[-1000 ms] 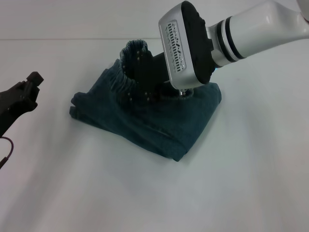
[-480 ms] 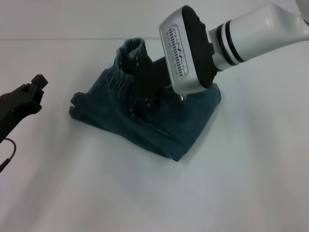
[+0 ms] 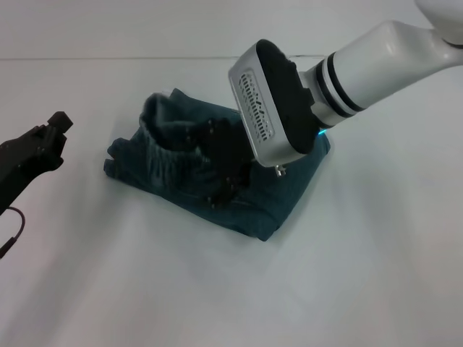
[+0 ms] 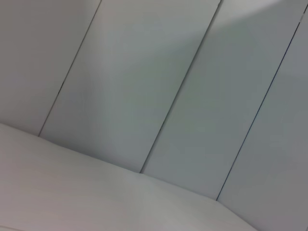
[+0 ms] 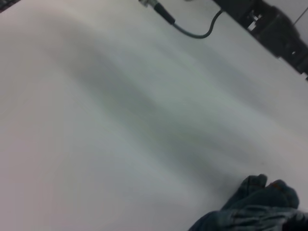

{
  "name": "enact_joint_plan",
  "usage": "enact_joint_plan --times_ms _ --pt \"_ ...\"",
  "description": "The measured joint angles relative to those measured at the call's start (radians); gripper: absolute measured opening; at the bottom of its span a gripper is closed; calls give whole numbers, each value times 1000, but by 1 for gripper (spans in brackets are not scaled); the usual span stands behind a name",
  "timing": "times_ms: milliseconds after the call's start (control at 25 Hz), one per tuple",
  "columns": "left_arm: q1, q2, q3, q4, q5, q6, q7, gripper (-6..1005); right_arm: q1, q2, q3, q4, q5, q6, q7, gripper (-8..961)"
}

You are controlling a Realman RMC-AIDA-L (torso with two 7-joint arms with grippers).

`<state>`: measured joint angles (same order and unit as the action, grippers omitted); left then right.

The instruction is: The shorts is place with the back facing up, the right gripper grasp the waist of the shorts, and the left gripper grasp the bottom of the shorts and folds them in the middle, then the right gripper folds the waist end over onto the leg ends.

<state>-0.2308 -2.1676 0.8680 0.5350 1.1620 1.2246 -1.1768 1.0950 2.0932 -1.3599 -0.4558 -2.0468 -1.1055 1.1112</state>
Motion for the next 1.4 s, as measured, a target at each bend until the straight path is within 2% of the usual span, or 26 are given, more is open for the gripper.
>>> enact_joint_plan --times_ms 200,280,440,640,800,960,1000,1040,1120,1320,1400 --pt "-1 -1 1 -7 0 3 8 15 -12 7 -24 -32 -23 -2 46 922" --pt "0 -2 -1 -7 0 4 12 16 -42 7 -25 -95 -23 -13 71 921" --pt "1 -1 -1 -9 14 5 25 17 -150 7 -27 -287 -13 -9 130 921" --pt "-5 -2 7 -9 25 5 36 19 -352 5 -28 -569 84 17 156 921" --pt "-9 -1 12 -9 40 17 75 20 -458 -2 -15 -675 175 -4 199 920" --pt "-24 3 12 -16 103 26 107 27 -578 -3 25 -680 315 -24 207 920" --pt "-28 4 12 -22 124 31 114 30 -650 -2 41 -664 414 -30 188 920" --pt "-30 5 11 -27 136 36 120 33 -650 -2 41 -664 414 -30 188 920" --pt "-31 4 10 -36 151 51 142 39 -731 -2 60 -627 534 -36 147 920" --pt "-30 4 7 -64 166 92 170 54 -882 0 139 -401 847 -158 -56 919" --pt "-36 6 2 -64 187 88 132 142 -913 -2 179 -309 882 -213 -113 919"
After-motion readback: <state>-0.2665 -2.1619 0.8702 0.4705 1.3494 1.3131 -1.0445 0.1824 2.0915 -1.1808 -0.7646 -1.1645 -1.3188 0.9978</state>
